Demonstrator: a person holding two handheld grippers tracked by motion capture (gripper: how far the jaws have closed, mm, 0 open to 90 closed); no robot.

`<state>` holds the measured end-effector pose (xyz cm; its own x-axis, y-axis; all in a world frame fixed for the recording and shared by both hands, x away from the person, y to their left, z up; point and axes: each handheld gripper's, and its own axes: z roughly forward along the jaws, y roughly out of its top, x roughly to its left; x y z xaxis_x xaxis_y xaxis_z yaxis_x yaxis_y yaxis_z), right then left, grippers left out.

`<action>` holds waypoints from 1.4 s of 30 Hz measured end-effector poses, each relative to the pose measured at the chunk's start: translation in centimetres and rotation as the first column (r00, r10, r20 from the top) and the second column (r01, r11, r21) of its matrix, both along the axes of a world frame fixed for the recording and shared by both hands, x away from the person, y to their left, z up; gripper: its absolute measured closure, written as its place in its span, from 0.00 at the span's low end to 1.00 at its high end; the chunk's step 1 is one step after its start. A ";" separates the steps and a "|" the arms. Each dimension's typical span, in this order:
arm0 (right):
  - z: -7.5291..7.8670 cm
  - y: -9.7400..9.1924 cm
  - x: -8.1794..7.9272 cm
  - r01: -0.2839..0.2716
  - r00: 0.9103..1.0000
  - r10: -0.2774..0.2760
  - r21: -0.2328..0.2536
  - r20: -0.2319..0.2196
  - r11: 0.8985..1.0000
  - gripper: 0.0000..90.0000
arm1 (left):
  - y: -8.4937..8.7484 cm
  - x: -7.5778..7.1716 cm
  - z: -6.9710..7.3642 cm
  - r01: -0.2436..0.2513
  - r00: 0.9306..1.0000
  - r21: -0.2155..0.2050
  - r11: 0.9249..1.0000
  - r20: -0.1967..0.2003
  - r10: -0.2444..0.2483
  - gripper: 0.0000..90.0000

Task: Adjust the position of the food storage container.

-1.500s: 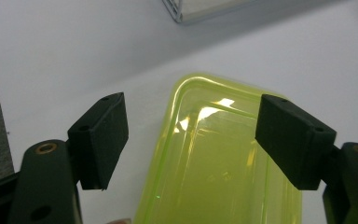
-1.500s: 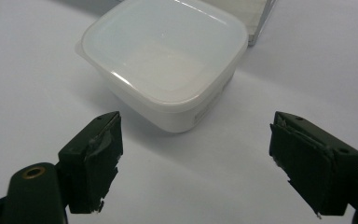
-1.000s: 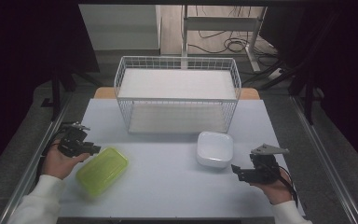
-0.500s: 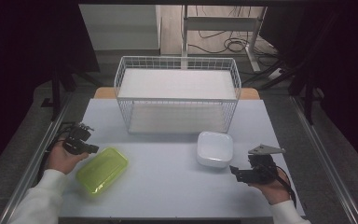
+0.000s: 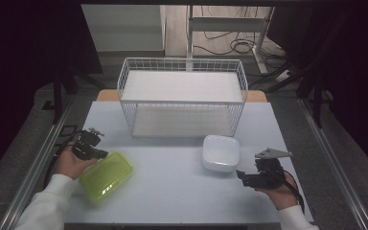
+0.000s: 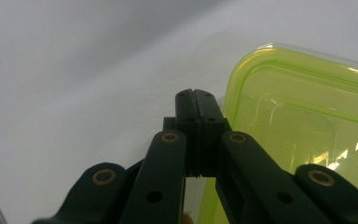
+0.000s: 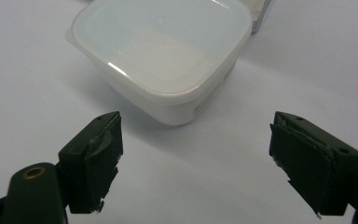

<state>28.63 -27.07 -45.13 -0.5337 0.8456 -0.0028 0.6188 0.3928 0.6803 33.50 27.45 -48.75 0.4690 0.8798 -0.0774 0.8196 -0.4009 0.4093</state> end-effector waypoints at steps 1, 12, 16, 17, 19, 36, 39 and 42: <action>-0.1 0.0 0.0 0.001 1.000 -0.001 0.000 0.000 1.000 0.19 | -0.2 0.0 0.0 0.008 1.000 0.000 1.000 -0.001 -0.008 1.00; -0.3 0.1 0.0 0.000 1.000 0.000 -0.005 -0.009 1.000 0.19 | -3.0 -0.5 0.2 0.098 0.995 -0.043 0.994 0.011 -0.097 1.00; -0.3 0.2 0.0 -0.004 1.000 0.004 -0.007 -0.012 1.000 0.19 | -4.3 -0.7 0.3 0.134 0.991 -0.038 0.990 0.012 -0.134 1.00; -0.3 0.1 0.0 -0.004 1.000 0.004 -0.009 -0.014 1.000 0.19 | -4.5 -0.7 0.3 0.141 0.990 -0.037 0.989 0.010 -0.141 1.00; -0.4 0.1 0.1 -0.004 1.000 0.004 -0.008 -0.015 1.000 0.19 | -4.9 -0.8 0.2 0.151 0.989 -0.044 0.988 0.010 -0.151 1.00; -0.3 -0.1 0.0 0.009 1.000 -0.009 -0.003 -0.012 1.000 0.19 | 0.2 -4.0 3.9 0.046 0.990 -0.079 0.996 0.140 -0.034 1.00; -0.3 -0.1 0.0 0.007 1.000 -0.007 -0.005 -0.013 1.000 0.19 | 2.1 -5.1 4.0 0.001 0.990 -0.081 0.997 0.139 0.010 1.00; -0.4 0.0 0.1 0.003 1.000 -0.003 -0.006 -0.016 1.000 0.19 | 3.8 -6.1 3.5 -0.052 0.991 -0.072 0.996 0.122 0.061 1.00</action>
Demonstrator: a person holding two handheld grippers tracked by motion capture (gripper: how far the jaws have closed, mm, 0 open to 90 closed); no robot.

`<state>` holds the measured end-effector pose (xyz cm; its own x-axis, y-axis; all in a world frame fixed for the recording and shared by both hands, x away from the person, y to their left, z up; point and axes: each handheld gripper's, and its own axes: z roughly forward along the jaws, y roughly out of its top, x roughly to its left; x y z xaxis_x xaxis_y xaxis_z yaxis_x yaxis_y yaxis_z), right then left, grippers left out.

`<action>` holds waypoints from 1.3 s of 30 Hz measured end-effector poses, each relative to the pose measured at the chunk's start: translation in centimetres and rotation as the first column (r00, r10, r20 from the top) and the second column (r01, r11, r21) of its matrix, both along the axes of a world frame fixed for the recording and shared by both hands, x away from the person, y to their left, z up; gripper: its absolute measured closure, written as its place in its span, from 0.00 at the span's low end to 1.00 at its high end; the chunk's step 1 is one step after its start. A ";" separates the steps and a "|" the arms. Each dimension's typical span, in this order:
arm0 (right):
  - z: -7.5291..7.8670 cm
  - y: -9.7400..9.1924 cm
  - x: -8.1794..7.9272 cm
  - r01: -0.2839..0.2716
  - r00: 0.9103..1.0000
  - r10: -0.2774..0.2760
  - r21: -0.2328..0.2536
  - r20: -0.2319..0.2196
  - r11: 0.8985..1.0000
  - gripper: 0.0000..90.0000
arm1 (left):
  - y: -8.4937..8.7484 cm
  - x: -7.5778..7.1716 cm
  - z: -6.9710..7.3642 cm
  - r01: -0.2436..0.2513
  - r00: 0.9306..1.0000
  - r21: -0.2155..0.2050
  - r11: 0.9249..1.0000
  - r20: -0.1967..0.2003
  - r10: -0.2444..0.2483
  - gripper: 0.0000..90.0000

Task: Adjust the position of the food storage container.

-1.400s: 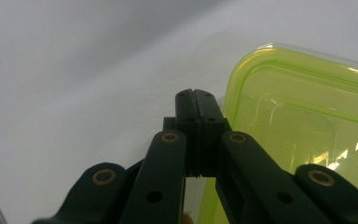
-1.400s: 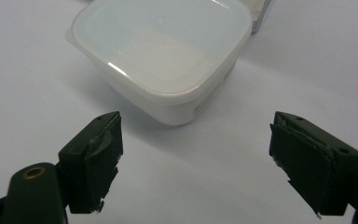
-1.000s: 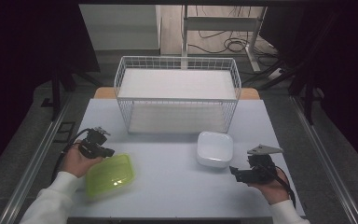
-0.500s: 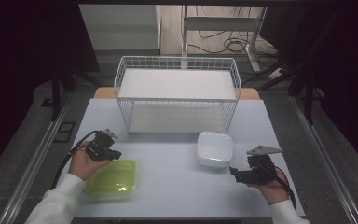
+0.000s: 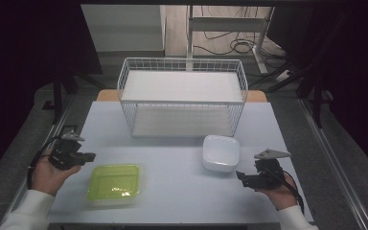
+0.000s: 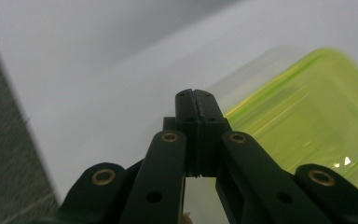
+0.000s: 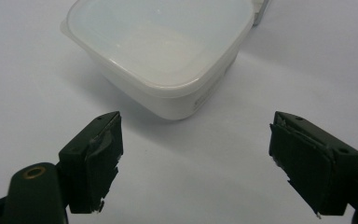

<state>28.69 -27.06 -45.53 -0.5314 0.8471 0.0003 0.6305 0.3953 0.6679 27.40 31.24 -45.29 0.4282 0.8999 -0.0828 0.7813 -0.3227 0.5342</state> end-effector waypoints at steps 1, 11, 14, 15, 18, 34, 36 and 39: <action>0.0 0.0 0.0 -0.001 1.000 0.001 -0.001 0.000 1.000 0.19 | 0.4 -0.4 -0.3 -0.016 1.000 -0.003 1.000 -0.009 0.016 1.00; 0.1 0.2 -0.1 -0.005 1.000 0.005 0.001 0.000 1.000 0.19 | 1.8 -3.9 -3.2 -0.027 0.993 0.029 0.999 -0.115 0.030 1.00; 0.1 0.3 -0.1 -0.005 1.000 0.005 0.002 0.000 1.000 0.19 | 1.4 -4.1 -3.7 -0.012 0.991 0.024 1.000 -0.133 0.015 1.00; 0.1 0.3 -0.1 -0.006 1.000 0.006 0.003 -0.001 1.000 0.19 | 1.2 -4.1 -3.8 -0.006 0.990 0.023 1.000 -0.139 0.009 1.00; 0.1 0.4 -0.1 -0.010 1.000 0.010 0.001 0.000 1.000 0.19 | 0.6 -4.0 -4.2 0.017 0.987 0.024 1.000 -0.160 -0.013 1.00; 0.1 0.4 -0.1 -0.011 1.000 0.011 0.002 -0.001 1.000 0.19 | -3.1 -2.8 -4.6 0.089 0.979 0.013 0.996 -0.183 -0.085 1.00; 0.2 0.4 -0.1 -0.011 1.000 0.011 0.002 -0.001 1.000 0.19 | -3.8 -2.4 -4.6 0.106 0.977 0.010 0.994 -0.185 -0.103 1.00; 0.2 0.4 -0.1 -0.011 1.000 0.011 0.003 -0.001 1.000 0.19 | -4.9 -2.0 -4.6 0.124 0.975 0.005 0.992 -0.185 -0.121 1.00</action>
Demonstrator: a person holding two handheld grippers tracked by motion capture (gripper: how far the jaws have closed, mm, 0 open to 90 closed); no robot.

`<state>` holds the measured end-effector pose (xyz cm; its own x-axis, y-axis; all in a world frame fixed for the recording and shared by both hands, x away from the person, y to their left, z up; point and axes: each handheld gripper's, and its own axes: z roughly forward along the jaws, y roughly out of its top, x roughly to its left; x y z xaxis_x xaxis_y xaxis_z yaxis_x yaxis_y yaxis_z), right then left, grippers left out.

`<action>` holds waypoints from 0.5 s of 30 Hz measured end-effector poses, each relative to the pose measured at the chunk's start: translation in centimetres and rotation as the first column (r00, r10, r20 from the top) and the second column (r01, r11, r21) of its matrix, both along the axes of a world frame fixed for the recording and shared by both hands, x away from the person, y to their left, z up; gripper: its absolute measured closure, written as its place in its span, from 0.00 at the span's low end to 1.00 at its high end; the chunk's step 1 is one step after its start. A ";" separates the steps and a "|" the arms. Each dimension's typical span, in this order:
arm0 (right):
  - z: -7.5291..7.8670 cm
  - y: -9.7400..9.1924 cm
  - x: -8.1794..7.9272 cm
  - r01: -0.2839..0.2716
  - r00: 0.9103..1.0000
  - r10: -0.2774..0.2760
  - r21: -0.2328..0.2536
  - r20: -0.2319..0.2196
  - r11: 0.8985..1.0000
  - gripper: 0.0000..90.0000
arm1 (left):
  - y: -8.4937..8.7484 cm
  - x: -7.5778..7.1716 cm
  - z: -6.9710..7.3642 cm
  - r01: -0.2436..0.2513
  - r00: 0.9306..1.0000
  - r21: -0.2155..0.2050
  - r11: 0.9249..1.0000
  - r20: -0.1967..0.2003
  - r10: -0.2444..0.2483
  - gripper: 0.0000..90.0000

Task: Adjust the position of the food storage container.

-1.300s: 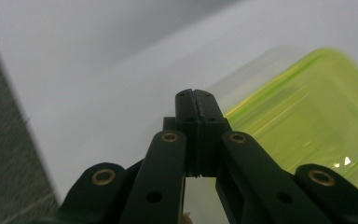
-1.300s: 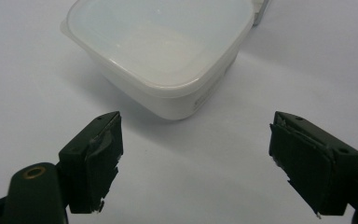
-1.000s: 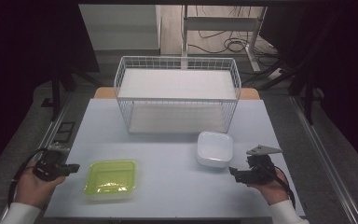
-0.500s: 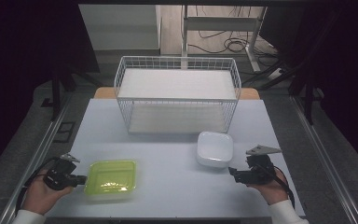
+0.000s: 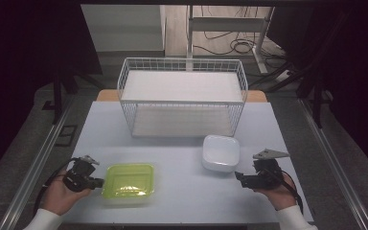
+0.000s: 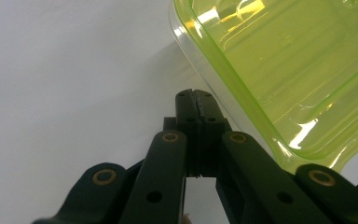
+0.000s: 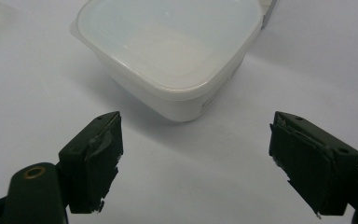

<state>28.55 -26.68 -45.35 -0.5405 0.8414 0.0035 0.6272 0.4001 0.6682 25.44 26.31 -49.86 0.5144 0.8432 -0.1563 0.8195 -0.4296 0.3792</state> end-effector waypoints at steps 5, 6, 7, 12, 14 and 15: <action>0.0 0.1 0.0 -0.004 1.000 0.004 0.001 -0.002 1.000 0.19 | -2.7 0.9 0.1 0.053 0.999 -0.008 0.999 0.001 -0.053 1.00; 0.0 0.1 0.0 -0.005 1.000 0.005 0.000 -0.002 1.000 0.19 | -2.7 0.9 0.1 0.053 0.999 -0.008 0.999 0.001 -0.053 1.00; 0.0 0.1 0.0 -0.005 1.000 0.005 0.000 -0.003 1.000 0.19 | -3.7 1.3 0.1 0.070 0.998 -0.007 0.998 0.002 -0.070 1.00; -0.1 0.0 0.0 -0.006 1.000 0.006 0.000 -0.003 1.000 0.19 | -5.4 2.0 -0.1 0.090 0.996 -0.013 0.996 -0.005 -0.090 1.00; -0.1 0.0 0.0 -0.006 1.000 0.006 -0.001 -0.004 1.000 0.19 | -5.9 2.1 -0.2 0.095 0.995 -0.015 0.995 -0.006 -0.095 1.00; -0.1 0.0 0.0 -0.006 1.000 0.006 -0.001 -0.005 1.000 0.19 | -6.2 2.2 -0.2 0.100 0.995 -0.017 0.995 -0.008 -0.101 1.00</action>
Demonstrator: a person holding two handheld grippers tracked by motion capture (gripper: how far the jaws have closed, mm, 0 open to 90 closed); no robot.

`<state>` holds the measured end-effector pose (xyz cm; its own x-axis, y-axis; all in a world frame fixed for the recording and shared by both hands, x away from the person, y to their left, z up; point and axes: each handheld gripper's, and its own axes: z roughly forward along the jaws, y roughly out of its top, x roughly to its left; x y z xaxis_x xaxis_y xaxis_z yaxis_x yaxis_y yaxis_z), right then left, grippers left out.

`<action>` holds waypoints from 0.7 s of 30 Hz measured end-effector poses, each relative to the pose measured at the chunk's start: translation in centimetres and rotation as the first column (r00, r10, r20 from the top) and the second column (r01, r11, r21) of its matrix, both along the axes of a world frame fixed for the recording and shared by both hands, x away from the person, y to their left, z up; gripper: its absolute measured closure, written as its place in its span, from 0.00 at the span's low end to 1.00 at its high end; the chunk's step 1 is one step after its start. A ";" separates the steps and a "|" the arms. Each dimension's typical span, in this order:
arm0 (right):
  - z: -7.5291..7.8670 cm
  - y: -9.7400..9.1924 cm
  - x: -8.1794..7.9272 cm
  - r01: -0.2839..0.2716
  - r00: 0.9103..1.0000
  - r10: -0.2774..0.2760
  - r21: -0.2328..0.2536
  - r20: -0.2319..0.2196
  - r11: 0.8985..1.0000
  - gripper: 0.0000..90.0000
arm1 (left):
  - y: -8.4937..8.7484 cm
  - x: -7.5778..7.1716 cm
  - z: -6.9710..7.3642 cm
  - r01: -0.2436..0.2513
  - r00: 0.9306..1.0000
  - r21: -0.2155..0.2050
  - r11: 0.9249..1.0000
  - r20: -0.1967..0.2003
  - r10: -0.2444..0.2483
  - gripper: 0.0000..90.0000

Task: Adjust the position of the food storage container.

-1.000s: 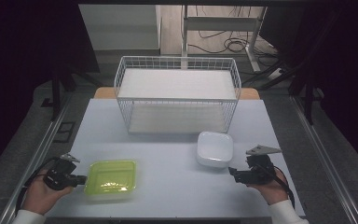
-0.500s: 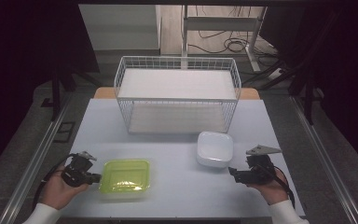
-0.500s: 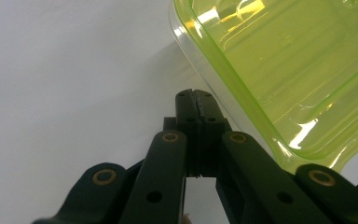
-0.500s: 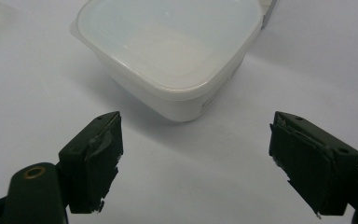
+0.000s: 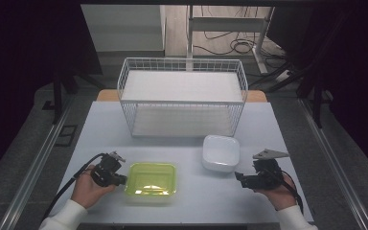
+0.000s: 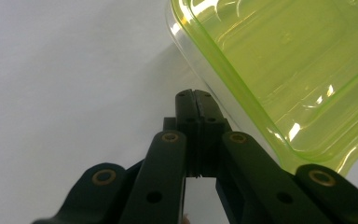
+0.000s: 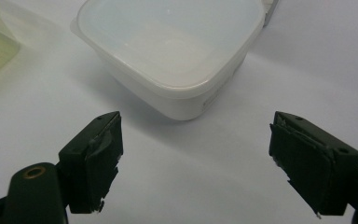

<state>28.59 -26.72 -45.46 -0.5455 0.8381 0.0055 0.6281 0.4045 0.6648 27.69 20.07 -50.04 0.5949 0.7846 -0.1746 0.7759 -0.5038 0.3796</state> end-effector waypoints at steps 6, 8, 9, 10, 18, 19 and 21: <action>-0.1 0.4 0.0 -0.011 1.000 0.011 -0.003 -0.007 1.000 0.19 | -1.3 0.5 0.1 0.000 1.000 -0.024 1.000 0.003 0.000 1.00; -0.2 0.4 0.0 -0.015 1.000 0.015 -0.004 -0.011 1.000 0.19 | -1.8 0.7 0.2 -0.001 1.000 -0.033 0.999 0.009 0.001 1.00; -0.2 0.5 0.0 -0.015 1.000 0.015 -0.005 -0.013 1.000 0.19 | -2.1 0.8 0.3 0.004 1.000 -0.036 0.999 0.011 -0.003 1.00; -0.2 0.5 0.0 -0.015 1.000 0.015 -0.007 -0.014 1.000 0.19 | -2.3 0.9 0.4 0.006 1.000 -0.040 0.999 0.012 -0.005 1.00; -0.3 0.5 0.0 -0.019 1.000 0.019 -0.008 -0.015 1.000 0.19 | -4.1 1.3 0.4 0.023 1.000 -0.045 0.999 0.012 -0.022 1.00; -0.3 0.5 0.0 -0.019 1.000 0.019 -0.009 -0.017 1.000 0.19 | -4.2 1.3 0.4 0.021 1.000 -0.047 0.999 0.014 -0.021 1.00; -0.4 0.5 0.0 -0.021 1.000 0.021 -0.011 -0.018 1.000 0.19 | -4.4 1.3 0.4 0.020 1.000 -0.057 0.998 0.018 -0.019 1.00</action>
